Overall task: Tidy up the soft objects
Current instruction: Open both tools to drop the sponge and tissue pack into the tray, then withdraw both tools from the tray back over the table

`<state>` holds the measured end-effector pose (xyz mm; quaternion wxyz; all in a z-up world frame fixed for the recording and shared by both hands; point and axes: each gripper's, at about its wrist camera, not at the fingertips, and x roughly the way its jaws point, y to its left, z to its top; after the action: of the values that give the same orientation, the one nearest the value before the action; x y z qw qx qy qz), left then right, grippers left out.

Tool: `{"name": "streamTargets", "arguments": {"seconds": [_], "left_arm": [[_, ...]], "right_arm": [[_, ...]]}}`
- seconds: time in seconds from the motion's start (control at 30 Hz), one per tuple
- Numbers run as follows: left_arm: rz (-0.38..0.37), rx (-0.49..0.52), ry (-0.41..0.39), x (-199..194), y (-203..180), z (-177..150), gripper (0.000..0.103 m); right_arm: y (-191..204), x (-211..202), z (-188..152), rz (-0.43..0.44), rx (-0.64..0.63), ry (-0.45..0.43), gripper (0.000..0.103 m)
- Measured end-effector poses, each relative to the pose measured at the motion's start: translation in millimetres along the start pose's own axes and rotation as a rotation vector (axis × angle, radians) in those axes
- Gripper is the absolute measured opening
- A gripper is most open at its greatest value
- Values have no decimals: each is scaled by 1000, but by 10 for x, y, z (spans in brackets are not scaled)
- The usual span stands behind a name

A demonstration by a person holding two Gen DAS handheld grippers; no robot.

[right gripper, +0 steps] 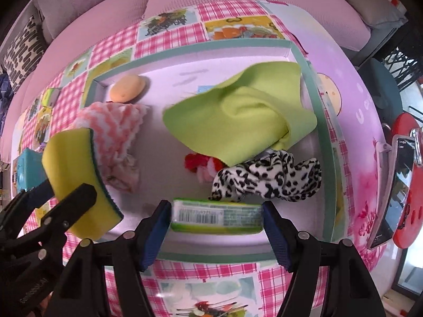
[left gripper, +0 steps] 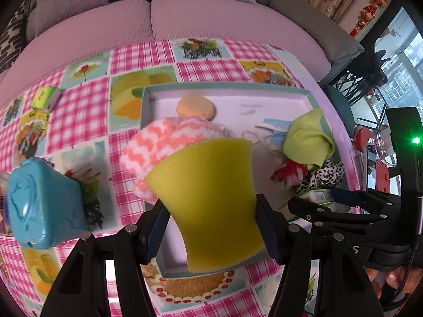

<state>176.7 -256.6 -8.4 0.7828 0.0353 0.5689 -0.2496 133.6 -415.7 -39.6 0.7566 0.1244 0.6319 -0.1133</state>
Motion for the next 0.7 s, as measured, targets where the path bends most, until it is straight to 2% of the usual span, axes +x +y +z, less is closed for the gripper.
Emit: {"name": "streamTargets", "arguments": {"seconds": [0.4,0.5,0.53,0.63,0.7], "left_arm": [[-57,-14,39,167,46,-32,70],[-63,-23,37,142,55,-42,70],[-62,-24,31,129,56,-46,72],[-68,-24,4,83,58,-61,87],[-64,-27,-17,37,79,-78,88]], "right_arm": [[10,94,47,-2,-37,17,73],[84,60,29,-16,-66,1,80],[107,48,17,-18,-75,-6,84],[171,3,-31,-19,-87,-23,86],[175,-10,-41,-11,-93,-28,89]]}}
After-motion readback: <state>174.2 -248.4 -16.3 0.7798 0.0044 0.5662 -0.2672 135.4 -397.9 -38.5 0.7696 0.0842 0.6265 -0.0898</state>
